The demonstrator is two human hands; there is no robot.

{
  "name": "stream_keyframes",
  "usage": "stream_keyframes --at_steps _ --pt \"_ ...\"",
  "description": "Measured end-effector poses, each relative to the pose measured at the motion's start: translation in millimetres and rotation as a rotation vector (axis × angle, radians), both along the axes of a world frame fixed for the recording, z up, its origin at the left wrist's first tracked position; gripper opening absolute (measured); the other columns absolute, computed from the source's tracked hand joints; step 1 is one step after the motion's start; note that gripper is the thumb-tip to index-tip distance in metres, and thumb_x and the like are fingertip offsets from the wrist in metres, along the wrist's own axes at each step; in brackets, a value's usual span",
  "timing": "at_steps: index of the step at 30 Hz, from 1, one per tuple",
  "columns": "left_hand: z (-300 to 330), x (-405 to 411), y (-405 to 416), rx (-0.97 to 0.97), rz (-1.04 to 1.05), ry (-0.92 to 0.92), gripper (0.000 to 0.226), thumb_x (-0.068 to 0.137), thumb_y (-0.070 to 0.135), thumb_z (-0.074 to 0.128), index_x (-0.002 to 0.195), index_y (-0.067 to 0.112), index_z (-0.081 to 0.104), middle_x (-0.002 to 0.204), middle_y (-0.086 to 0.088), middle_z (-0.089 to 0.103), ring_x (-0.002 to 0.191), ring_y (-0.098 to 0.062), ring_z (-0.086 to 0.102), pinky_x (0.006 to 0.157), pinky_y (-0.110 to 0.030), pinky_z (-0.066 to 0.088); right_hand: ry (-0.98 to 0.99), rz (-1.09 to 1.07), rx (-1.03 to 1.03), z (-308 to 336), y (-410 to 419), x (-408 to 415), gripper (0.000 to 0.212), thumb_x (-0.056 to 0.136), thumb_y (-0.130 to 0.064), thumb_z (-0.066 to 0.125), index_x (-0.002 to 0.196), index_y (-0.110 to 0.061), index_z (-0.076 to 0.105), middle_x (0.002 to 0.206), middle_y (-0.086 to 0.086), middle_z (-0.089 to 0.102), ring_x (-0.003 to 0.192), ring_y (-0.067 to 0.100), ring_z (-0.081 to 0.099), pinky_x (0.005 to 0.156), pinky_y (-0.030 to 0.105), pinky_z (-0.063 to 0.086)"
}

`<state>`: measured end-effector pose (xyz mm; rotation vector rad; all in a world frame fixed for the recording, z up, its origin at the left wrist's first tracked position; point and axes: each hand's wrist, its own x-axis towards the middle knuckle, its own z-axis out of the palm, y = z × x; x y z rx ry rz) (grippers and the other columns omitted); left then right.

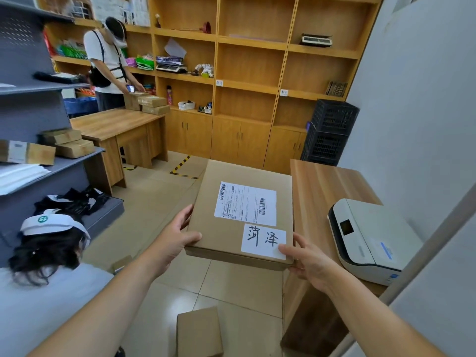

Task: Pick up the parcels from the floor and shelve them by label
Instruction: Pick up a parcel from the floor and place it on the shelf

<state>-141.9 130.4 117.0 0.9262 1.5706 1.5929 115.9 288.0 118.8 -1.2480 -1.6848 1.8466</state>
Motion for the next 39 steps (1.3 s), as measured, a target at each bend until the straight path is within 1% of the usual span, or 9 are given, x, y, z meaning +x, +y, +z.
stream_keyframes --at_steps 4,9,12,16,21,26,29,34,39 --pt "8.0 5.2 1.0 0.048 0.110 0.075 0.082 0.079 -0.001 0.063 0.145 0.026 0.022 0.138 0.013 0.035 0.126 -0.008 0.038 0.098 -0.027 0.038 0.084 -0.085 -0.032 2.0 -8.4 -6.7 0.074 0.074 -0.018 0.077 0.136 -0.030 0.038 0.106 0.008 0.072 0.098 0.027 0.067 0.079 0.036 0.052" --pt "9.6 23.4 12.3 -0.084 0.737 0.313 0.089 0.071 0.022 0.075 0.143 0.021 0.022 0.148 -0.007 0.031 0.136 -0.026 0.025 0.108 -0.049 0.029 0.142 -0.152 -0.034 -7.6 -29.3 -29.1 0.072 0.070 -0.021 0.080 0.128 -0.036 0.040 0.099 0.004 0.074 0.101 0.027 0.067 0.091 0.040 0.049" --pt "11.4 40.3 19.2 -0.100 0.902 0.157 0.102 0.065 0.025 0.080 0.143 0.014 0.015 0.149 -0.016 0.020 0.134 -0.035 0.020 0.105 -0.053 0.028 0.196 -0.203 -0.068 -12.2 -41.9 -38.9 0.070 0.070 -0.024 0.081 0.126 -0.039 0.042 0.101 0.003 0.074 0.098 0.025 0.067 0.083 0.036 0.050" --pt "9.6 54.3 29.1 -0.108 0.840 -0.220 0.110 0.065 0.023 0.081 0.144 0.011 0.004 0.149 -0.017 0.011 0.131 -0.038 0.025 0.103 -0.046 0.030 0.268 -0.304 -0.116 -17.1 -55.6 -49.2 0.063 0.073 -0.024 0.078 0.124 -0.037 0.043 0.103 0.003 0.072 0.083 0.017 0.063 0.069 0.026 0.045" --pt "-1.2 90.6 33.9 -0.048 0.633 -0.359 0.105 0.068 0.019 0.079 0.143 0.013 0.006 0.145 -0.014 0.017 0.119 -0.028 0.043 0.090 -0.033 0.034 0.353 -0.398 -0.231 -21.7 -72.4 -67.4 0.054 0.078 -0.023 0.074 0.120 -0.036 0.044 0.089 -0.001 0.072 0.049 0.007 0.055 0.058 0.024 0.043" --pt "-12.0 101.9 31.3 0.094 0.497 -0.403 0.097 0.069 0.016 0.078 0.138 0.024 0.011 0.129 -0.009 0.043 0.094 -0.007 0.058 0.082 -0.034 0.046 0.448 -0.391 -0.274 -18.0 -81.6 -73.6 0.055 0.079 -0.021 0.073 0.119 -0.038 0.040 0.097 0.003 0.071 0.077 0.021 0.060 0.063 0.028 0.043" --pt "-9.6 97.4 32.0 0.146 0.501 -0.446 0.095 0.066 0.013 0.079 0.134 0.030 0.015 0.128 -0.009 0.043 0.098 -0.010 0.058 0.089 -0.042 0.050 0.458 -0.381 -0.246 -15.2 -83.8 -74.9 0.058 0.079 -0.021 0.074 0.120 -0.039 0.038 0.092 0.002 0.070 0.086 0.024 0.060 0.070 0.030 0.045" --pt "-0.8 86.3 31.4 0.214 0.472 -0.444 0.090 0.069 0.008 0.076 0.134 0.030 0.017 0.125 -0.007 0.046 0.107 -0.020 0.057 0.075 -0.033 0.051 0.455 -0.308 -0.186 -9.8 -84.0 -75.5 0.070 0.078 -0.020 0.074 0.131 -0.040 0.032 0.107 0.001 0.071 0.098 0.023 0.067 0.097 0.045 0.045" --pt "5.4 60.2 23.7 0.211 0.386 -0.453 0.088 0.065 0.009 0.077 0.131 0.030 0.023 0.118 -0.003 0.051 0.107 -0.023 0.058 0.088 -0.043 0.049 0.443 -0.417 0.033 10.1 -51.8 -58.3 0.094 0.077 -0.018 0.075 0.144 -0.043 0.014 0.141 0.005 0.044 0.115 0.027 0.056 0.097 0.050 0.046"
